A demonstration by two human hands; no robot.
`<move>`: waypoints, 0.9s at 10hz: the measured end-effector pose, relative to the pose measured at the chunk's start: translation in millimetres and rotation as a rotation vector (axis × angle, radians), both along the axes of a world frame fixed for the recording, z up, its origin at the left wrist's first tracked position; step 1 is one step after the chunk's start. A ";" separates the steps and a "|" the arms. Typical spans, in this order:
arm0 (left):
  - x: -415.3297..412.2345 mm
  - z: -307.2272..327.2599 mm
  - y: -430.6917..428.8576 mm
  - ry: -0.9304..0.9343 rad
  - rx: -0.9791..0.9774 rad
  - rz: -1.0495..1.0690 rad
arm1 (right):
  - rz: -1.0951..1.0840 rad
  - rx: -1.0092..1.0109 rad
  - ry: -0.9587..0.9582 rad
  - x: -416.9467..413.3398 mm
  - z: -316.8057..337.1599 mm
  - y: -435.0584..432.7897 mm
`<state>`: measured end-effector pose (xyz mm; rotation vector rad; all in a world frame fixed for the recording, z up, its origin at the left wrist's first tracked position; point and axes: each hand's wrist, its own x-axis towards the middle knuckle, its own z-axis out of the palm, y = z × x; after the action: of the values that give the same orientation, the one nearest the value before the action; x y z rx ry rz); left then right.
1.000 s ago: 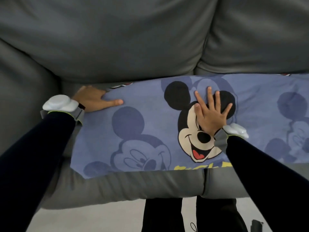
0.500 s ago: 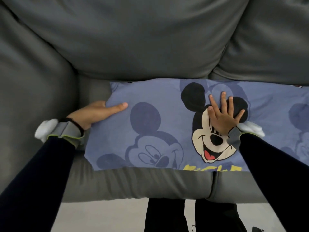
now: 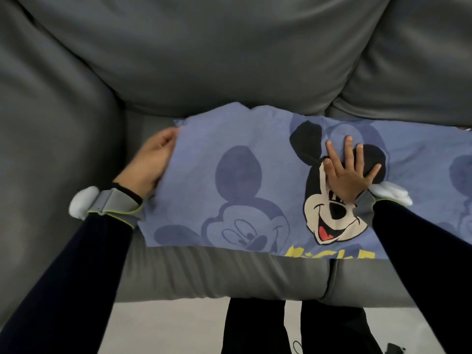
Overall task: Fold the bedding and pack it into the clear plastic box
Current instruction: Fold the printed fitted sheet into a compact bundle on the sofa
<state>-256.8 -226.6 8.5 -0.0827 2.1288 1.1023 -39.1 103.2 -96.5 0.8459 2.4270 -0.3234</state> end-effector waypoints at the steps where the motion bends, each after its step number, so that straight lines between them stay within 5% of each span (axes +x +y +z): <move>1: -16.3 -47.0 -37.1 0.064 -0.327 0.041 | -0.043 0.091 0.073 0.2 -6.2 -8.5; 3: -31.9 -25.1 -22.8 -0.289 -0.395 0.146 | 0.007 0.084 0.082 2.6 -8.9 -4.2; 4: -27.4 -9.8 -6.6 -0.271 -0.236 -0.135 | 0.017 0.057 0.050 4.9 -7.0 -2.4; 5: -12.0 -9.9 7.2 0.058 0.072 -0.065 | 0.022 0.022 0.048 4.6 -10.4 0.8; 6: 0.5 -44.5 -5.2 0.287 -0.193 -0.131 | -0.012 0.175 0.030 0.3 -5.5 -6.7; 7: 15.9 -73.7 -5.1 0.213 -0.517 -0.151 | 0.003 0.116 0.082 -0.3 -4.4 -7.2; 8: 17.1 -60.3 23.9 0.620 -0.619 -0.088 | -0.034 0.113 0.129 -20.3 5.1 -14.3; 9: 24.3 -59.3 44.6 0.908 -0.326 -0.379 | 0.154 0.020 0.440 -44.4 18.2 -51.8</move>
<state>-232.5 -182.0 -50.8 0.7744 2.9262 0.5902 -83.5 51.5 -78.3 0.6405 2.8863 -0.4674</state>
